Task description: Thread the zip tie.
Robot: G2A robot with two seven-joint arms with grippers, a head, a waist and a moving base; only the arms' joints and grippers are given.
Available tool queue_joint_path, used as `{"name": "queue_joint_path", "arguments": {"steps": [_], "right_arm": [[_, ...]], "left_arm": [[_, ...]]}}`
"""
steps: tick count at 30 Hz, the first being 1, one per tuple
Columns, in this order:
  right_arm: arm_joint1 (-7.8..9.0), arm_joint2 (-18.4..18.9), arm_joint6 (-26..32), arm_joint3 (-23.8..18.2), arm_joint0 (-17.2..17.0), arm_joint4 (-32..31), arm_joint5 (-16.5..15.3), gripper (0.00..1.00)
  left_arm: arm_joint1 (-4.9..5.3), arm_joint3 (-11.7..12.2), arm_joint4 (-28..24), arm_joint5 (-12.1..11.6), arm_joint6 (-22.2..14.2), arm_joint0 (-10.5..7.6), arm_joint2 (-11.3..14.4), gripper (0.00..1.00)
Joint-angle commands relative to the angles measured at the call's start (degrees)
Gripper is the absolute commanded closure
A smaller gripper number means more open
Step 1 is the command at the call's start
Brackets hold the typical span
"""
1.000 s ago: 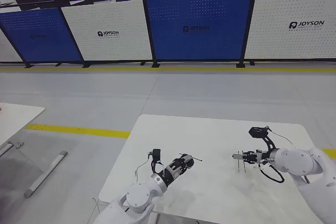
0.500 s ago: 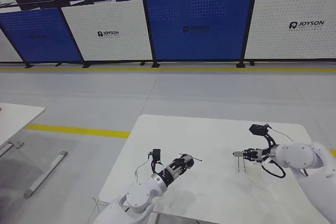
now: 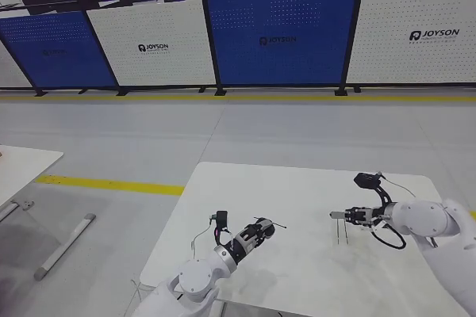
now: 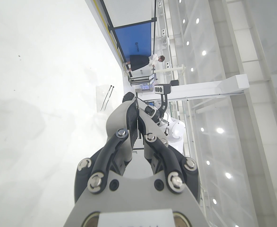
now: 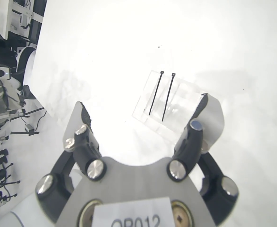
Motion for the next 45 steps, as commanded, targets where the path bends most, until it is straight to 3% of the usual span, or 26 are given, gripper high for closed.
{"name": "queue_joint_path", "arguments": {"steps": [1, 6, 15, 28, 32, 45], "right_arm": [[-0.28, -0.66, 1.04, 0.93, 0.70, -0.48, 1.54, 0.49], [-1.43, -2.79, 3.12, 4.67, 3.13, -0.67, 4.53, 0.58], [-3.37, -6.12, 3.80, 8.89, 6.09, -2.16, 7.51, 0.62], [-5.81, -9.78, 5.15, 13.42, 8.59, -4.24, 9.67, 0.80], [-6.42, -10.37, 5.37, 14.91, 9.17, -4.37, 9.42, 0.76], [-9.39, -12.97, 4.92, 21.92, 11.75, -4.04, 8.30, 0.76]], "left_arm": [[0.00, 0.00, 0.00, 0.00, 0.00, 0.00, 0.00, 1.00], [0.00, 0.00, 0.00, 0.00, 0.00, 0.00, 0.00, 1.00], [0.00, 0.00, 0.00, 0.00, 0.00, 0.00, 0.00, 1.00], [0.00, 0.00, 0.00, 0.00, 0.00, 0.00, 0.00, 1.00], [0.00, 0.00, 0.00, 0.00, 0.00, 0.00, 0.00, 1.00], [0.00, 0.00, 0.00, 0.00, 0.00, 0.00, 0.00, 1.00]]}}
